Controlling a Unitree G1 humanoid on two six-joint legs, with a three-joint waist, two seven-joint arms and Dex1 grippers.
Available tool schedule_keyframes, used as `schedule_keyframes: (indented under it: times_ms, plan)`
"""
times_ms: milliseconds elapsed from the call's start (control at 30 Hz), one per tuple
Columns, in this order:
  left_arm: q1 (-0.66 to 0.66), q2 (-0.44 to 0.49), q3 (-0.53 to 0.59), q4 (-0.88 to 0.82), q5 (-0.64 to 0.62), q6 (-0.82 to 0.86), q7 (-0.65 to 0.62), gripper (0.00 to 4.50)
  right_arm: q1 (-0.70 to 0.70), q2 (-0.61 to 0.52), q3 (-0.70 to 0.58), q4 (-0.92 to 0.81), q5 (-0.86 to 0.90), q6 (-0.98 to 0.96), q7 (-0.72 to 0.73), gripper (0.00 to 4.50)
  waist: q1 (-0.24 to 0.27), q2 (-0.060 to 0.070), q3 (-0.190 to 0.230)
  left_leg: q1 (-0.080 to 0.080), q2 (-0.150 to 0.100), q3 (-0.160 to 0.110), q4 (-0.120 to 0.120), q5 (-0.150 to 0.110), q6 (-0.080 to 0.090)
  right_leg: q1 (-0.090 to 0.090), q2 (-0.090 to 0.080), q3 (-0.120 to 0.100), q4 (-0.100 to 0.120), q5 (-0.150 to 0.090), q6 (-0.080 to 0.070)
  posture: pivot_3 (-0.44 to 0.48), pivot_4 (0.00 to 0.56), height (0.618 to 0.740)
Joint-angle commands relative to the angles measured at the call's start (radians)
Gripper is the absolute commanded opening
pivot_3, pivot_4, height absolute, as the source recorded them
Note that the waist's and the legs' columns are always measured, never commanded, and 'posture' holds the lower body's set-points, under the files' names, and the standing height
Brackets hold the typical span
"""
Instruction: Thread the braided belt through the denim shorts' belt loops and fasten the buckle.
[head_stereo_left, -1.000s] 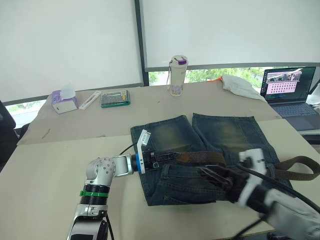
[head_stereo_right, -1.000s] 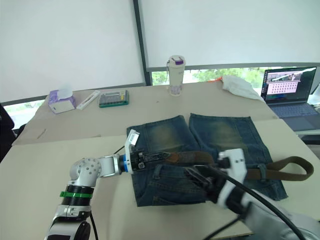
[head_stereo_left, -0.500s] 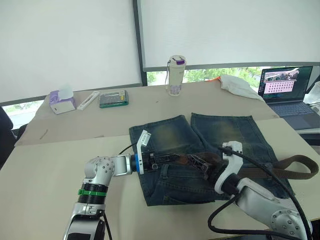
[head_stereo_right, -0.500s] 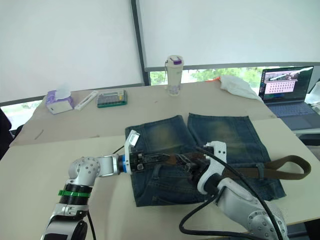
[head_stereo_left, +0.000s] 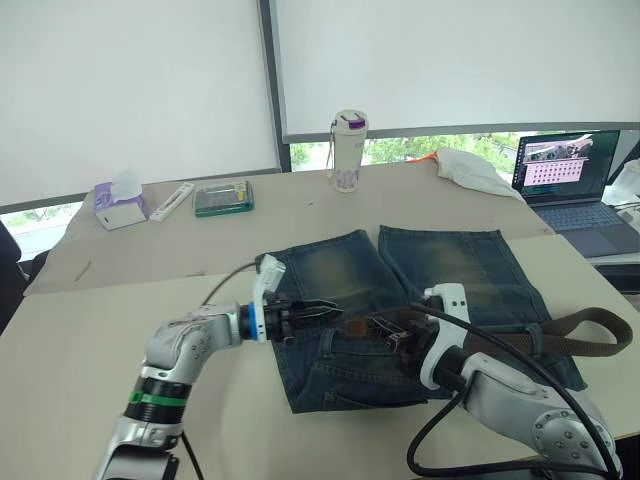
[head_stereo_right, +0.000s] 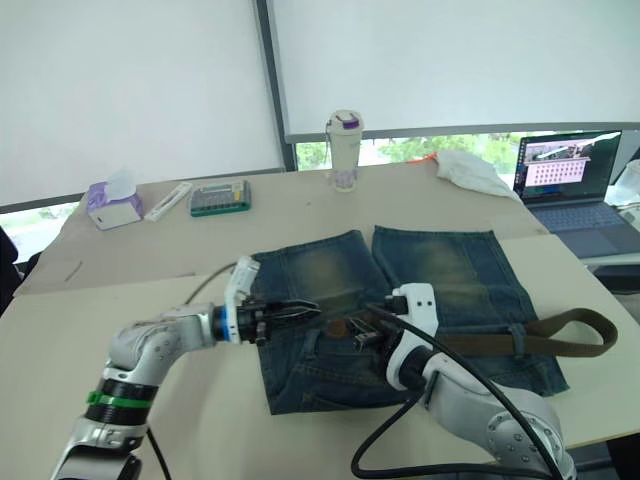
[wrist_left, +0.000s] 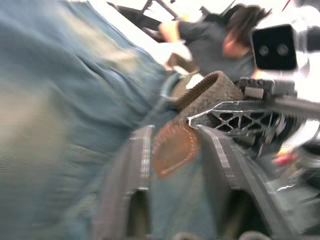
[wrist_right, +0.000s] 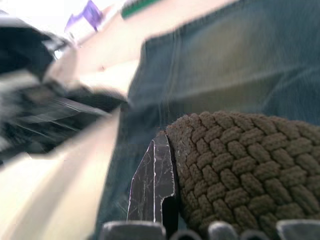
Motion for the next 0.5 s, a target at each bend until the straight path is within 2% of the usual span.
schedule_keyframes:
  times_ms: [33,200,500]
  plan:
    - [0.059,0.093,-0.013,-0.041,0.084,-0.194,-0.135,2.36,-0.022,0.005,0.047,0.042,-0.002,0.039,0.003,0.0,0.001,0.0,0.0,0.0,0.0,0.0,0.0,0.0,0.0,0.0,0.0,0.0,0.0,0.0,0.0,0.0,0.15,0.74]
    - [0.112,0.16,-0.02,0.0,0.142,-0.322,-0.216,2.36,-0.042,0.046,0.084,0.128,-0.04,0.048,0.021,0.0,0.008,0.0,0.0,-0.001,0.0,-0.001,0.0,-0.001,0.002,0.002,0.0,-0.001,-0.003,0.0,0.0,0.0,0.15,0.74]
    - [0.168,0.148,-0.047,0.04,0.212,-0.402,-0.197,2.36,-0.103,0.177,0.08,0.274,-0.08,0.046,0.053,0.0,-0.011,0.001,0.0,0.0,0.001,-0.001,-0.002,-0.001,0.002,0.001,0.0,0.0,-0.003,0.001,-0.001,0.0,0.15,0.74]
